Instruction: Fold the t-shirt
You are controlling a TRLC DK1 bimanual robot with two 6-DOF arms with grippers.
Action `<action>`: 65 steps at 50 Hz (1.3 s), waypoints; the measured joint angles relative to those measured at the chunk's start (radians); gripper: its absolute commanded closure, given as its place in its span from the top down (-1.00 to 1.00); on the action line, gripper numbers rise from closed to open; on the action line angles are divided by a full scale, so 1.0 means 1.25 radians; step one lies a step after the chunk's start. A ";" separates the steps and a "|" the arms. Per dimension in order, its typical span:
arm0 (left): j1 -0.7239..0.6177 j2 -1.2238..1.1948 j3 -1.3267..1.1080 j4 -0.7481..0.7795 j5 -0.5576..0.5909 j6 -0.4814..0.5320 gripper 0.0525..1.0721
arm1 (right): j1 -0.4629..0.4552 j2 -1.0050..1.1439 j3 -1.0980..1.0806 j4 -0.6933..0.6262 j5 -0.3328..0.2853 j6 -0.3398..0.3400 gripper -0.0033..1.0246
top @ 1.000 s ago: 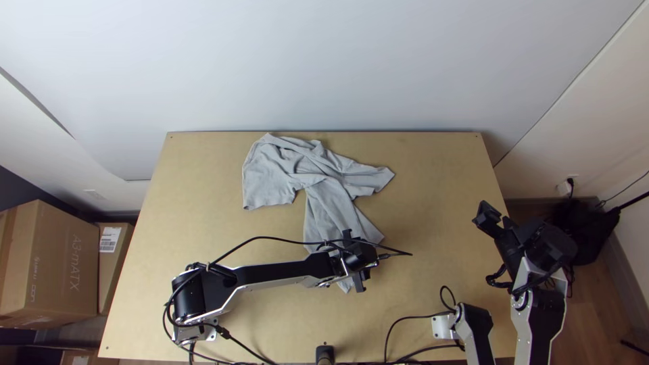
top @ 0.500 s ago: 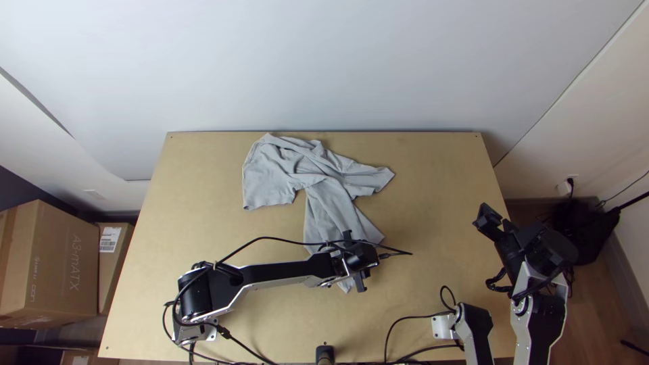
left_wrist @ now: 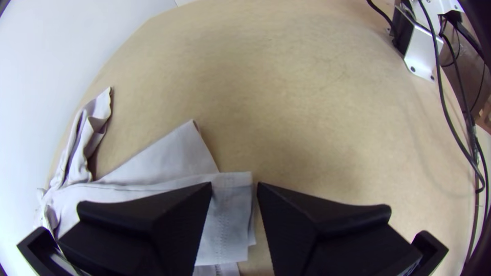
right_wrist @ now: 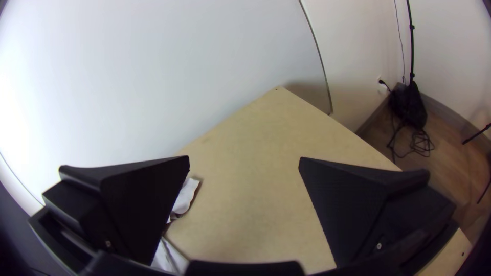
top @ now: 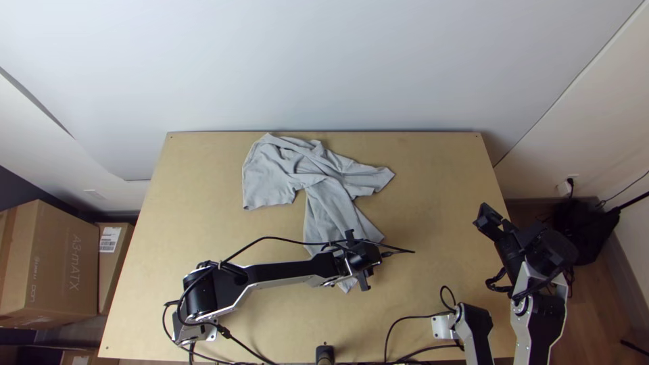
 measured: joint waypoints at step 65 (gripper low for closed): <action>0.323 -0.570 -0.131 -0.257 -0.028 -0.088 -0.95 | 0.258 0.286 0.186 -0.005 0.003 0.089 0.92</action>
